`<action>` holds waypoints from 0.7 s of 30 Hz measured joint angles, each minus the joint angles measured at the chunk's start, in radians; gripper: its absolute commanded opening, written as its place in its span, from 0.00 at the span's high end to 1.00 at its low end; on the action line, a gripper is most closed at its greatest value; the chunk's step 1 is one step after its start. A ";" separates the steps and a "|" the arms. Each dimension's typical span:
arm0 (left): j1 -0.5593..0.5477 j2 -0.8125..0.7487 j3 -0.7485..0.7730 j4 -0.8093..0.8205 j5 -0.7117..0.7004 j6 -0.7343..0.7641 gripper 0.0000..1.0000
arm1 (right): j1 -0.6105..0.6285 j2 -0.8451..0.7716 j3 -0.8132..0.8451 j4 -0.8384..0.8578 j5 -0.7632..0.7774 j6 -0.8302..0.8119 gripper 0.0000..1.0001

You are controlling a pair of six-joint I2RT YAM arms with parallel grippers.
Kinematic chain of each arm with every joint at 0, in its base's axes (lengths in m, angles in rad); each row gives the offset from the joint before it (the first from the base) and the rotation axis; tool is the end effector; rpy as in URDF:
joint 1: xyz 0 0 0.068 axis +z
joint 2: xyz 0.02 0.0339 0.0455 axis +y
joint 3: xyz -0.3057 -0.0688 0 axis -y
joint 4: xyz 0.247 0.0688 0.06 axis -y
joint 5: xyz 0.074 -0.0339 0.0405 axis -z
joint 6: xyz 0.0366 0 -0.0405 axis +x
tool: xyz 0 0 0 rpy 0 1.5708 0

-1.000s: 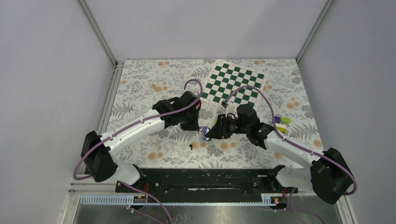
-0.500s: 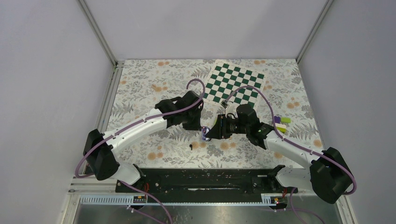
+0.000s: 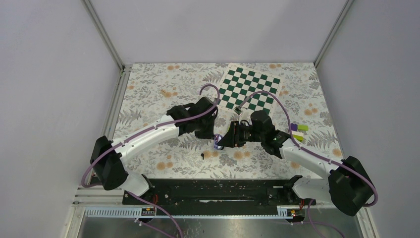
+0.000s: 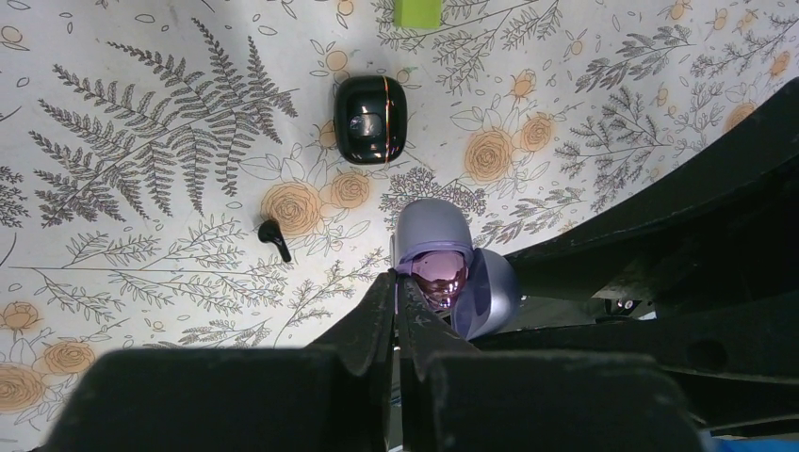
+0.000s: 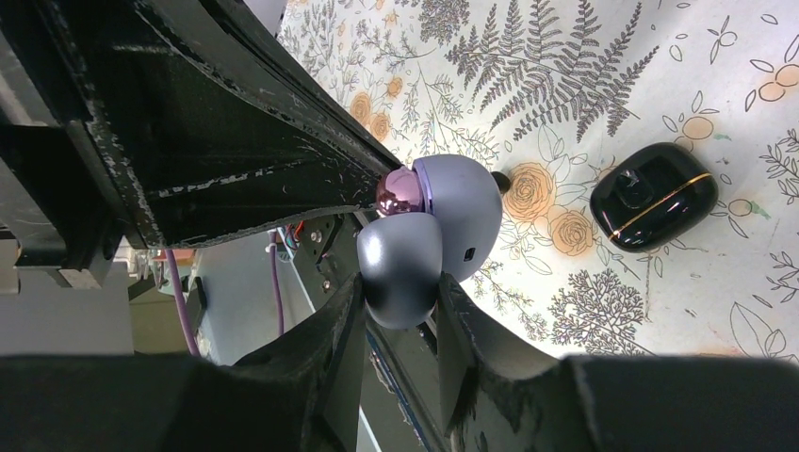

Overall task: Insert the wireless bluetooth earbuds into the charging case
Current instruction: Place the earbud in the charging case.

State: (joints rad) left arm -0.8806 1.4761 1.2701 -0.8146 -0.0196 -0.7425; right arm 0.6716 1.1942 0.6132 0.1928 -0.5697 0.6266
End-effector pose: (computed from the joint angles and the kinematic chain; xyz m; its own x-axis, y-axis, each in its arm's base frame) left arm 0.1935 -0.2332 0.3318 -0.9167 0.0486 -0.3965 0.1963 0.9193 -0.3412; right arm 0.1787 0.1673 0.2727 -0.7765 0.0136 -0.6300 -0.5672 0.4204 0.7081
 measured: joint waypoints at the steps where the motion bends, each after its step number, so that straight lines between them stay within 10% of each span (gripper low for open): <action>1: -0.001 0.002 0.003 -0.003 -0.002 0.000 1.00 | 0.000 0.001 0.000 0.000 0.000 0.000 1.00; 21: -0.005 0.019 0.044 -0.028 -0.042 0.002 1.00 | 0.009 0.015 0.000 0.008 0.000 0.004 1.00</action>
State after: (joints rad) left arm -0.8856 1.4956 1.3140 -0.8429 -0.0612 -0.7403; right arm 0.6807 1.2091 0.6136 0.2005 -0.5694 0.6304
